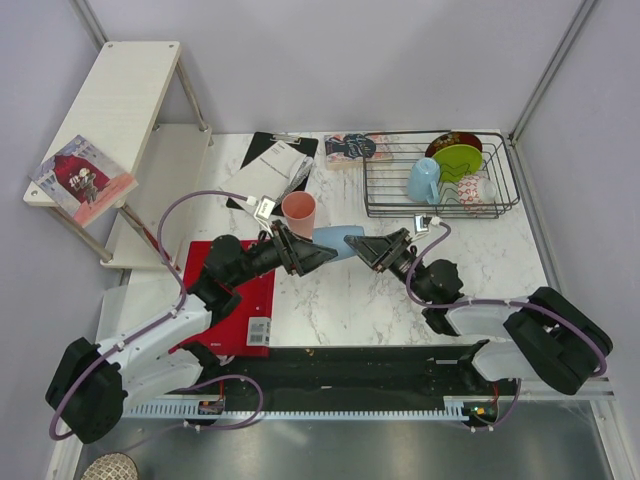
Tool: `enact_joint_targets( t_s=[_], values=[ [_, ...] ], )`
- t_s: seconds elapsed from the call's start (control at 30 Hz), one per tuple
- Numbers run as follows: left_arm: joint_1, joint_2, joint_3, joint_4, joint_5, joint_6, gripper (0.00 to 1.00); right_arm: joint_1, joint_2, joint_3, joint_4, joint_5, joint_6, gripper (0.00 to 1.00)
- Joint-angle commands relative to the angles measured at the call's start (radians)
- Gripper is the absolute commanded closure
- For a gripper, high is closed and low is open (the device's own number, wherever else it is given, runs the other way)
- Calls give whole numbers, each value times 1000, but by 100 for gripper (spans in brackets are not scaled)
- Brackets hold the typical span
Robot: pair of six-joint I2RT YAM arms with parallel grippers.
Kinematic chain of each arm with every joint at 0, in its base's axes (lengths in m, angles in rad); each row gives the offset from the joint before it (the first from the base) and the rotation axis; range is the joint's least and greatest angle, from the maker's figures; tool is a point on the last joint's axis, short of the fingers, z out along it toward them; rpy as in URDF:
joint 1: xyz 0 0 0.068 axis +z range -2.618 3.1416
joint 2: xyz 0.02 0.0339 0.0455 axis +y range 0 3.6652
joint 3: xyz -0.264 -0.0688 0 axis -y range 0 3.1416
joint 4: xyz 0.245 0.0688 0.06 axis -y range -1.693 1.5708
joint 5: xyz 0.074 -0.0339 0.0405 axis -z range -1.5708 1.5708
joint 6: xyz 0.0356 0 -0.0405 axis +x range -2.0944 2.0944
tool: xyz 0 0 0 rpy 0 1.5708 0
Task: Unload the mixed dishes from the dish rack
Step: Pick up the cup from the dish rack.
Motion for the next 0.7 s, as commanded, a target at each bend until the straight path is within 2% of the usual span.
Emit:
enact_joint_targets(
  t_s=[0.0, 0.03, 0.07, 0.13, 0.17, 0.2, 0.23, 0.27, 0.33, 0.37, 0.4, 0.43, 0.47, 0.5, 0.53, 0.57, 0.6, 0.67],
  values=[
    [-12, -12, 7, 92, 45, -27, 32, 23, 10, 30, 170, -20, -19, 100],
    [-11, -19, 6, 88, 45, -24, 37, 25, 8, 32, 161, -20, -26, 100],
    [-12, -23, 6, 82, 43, -21, 54, 26, -5, 32, 150, -17, -29, 100],
    [-12, -36, 10, 54, 40, -5, 69, 28, -30, 29, 95, -12, -45, 100],
    [-11, -42, 12, 43, 40, 1, 86, 26, -63, 29, 33, -4, -72, 96],
    [-12, -49, 15, 10, 36, 18, 94, 26, -87, 35, -10, -1, -87, 83],
    [-12, -56, 23, -15, 30, 28, 98, 28, -113, 39, -66, 5, -109, 46],
    [-12, -78, 27, -41, 23, 39, 98, 26, -174, 50, -134, 10, -170, 30],
    [-12, -101, 53, -145, -6, 85, 98, 28, -249, 101, -406, 57, -247, 2],
    [-12, -122, 70, -203, -19, 132, 98, 31, -324, 154, -631, 87, -332, 2],
    [-12, -131, 89, -257, -50, 159, 98, 34, -358, 186, -746, 179, -385, 2],
    [-12, -136, 142, -399, -75, 186, 98, 35, -384, 217, -852, 230, -428, 2],
    [-12, -141, 174, -473, -102, 218, 98, 37, -425, 246, -949, 279, -463, 2],
    [-12, -138, 210, -547, -171, 278, 98, 37, -442, 297, -1111, 340, -524, 2],
    [-12, -130, 280, -711, -214, 307, 98, 37, -455, 318, -1176, 430, -546, 2],
    [-12, -119, 317, -780, -262, 335, 98, 37, -470, 337, -1285, 475, -566, 2],
    [-12, -86, 352, -859, -347, 381, 98, 35, -476, 366, -1336, 512, -581, 2],
    [-12, -43, 443, -1029, -418, 426, 98, 37, -486, 385, -1406, 595, -589, 2]
  ],
)
